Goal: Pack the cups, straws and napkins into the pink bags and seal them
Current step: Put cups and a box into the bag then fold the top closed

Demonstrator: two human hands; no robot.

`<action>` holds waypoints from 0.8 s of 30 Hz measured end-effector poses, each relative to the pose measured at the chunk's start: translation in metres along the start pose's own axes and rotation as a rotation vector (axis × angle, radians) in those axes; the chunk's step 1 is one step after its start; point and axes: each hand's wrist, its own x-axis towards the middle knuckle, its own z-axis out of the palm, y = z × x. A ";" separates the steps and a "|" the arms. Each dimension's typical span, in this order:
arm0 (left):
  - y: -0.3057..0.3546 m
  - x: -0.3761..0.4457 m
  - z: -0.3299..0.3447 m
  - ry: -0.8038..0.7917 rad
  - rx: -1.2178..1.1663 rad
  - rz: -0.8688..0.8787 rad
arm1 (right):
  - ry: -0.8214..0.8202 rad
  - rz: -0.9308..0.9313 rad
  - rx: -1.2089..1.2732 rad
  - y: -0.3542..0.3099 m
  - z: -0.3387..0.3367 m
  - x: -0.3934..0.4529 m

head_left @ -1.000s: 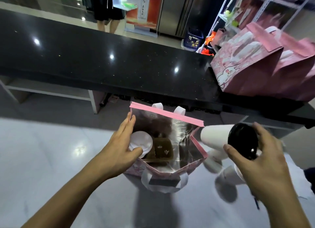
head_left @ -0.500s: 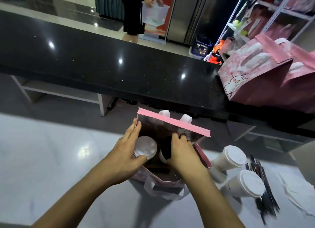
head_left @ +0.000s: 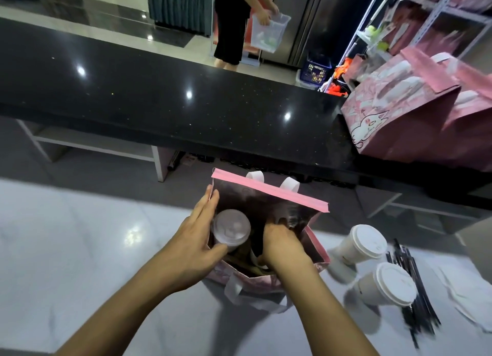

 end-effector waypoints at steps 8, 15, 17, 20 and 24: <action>-0.001 0.005 0.000 -0.020 -0.018 0.014 | 0.050 0.042 0.058 0.011 -0.002 0.017; 0.008 0.020 0.001 -0.055 -0.001 0.043 | 0.009 -0.048 0.084 0.018 -0.026 -0.007; 0.010 0.023 0.000 -0.042 0.022 0.051 | 0.116 -0.135 0.136 0.023 -0.034 -0.024; 0.013 0.024 -0.001 0.057 0.112 0.045 | 0.291 -0.260 0.290 0.028 -0.046 -0.054; 0.015 0.024 0.002 0.231 0.364 0.158 | 0.562 -0.309 0.400 0.034 -0.036 -0.080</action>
